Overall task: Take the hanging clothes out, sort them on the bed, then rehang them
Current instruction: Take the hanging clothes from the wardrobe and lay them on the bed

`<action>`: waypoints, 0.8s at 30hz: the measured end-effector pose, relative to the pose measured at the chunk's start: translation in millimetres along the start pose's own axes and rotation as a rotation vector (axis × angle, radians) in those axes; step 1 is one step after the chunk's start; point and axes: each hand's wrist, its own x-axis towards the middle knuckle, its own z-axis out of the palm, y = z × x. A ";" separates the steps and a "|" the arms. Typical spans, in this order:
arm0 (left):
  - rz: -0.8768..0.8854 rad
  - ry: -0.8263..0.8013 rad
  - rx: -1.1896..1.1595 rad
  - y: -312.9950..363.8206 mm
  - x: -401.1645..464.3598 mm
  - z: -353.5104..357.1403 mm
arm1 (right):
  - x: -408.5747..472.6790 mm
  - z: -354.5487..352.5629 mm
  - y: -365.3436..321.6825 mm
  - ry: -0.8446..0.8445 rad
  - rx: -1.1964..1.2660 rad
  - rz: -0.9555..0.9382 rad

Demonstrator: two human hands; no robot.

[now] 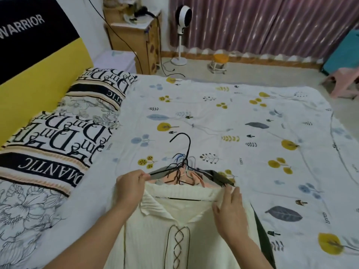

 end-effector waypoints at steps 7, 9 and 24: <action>0.064 -0.058 0.279 -45.3 55.6 82.8 | 67.6 73.8 13.7 -0.288 -0.082 0.032; 0.040 -0.057 0.461 -58.6 50.6 98.7 | 76.2 89.9 18.9 -0.357 -0.132 0.030; -0.129 -0.588 0.633 -68.3 5.6 91.5 | 83.7 84.2 7.9 -0.519 -0.261 0.047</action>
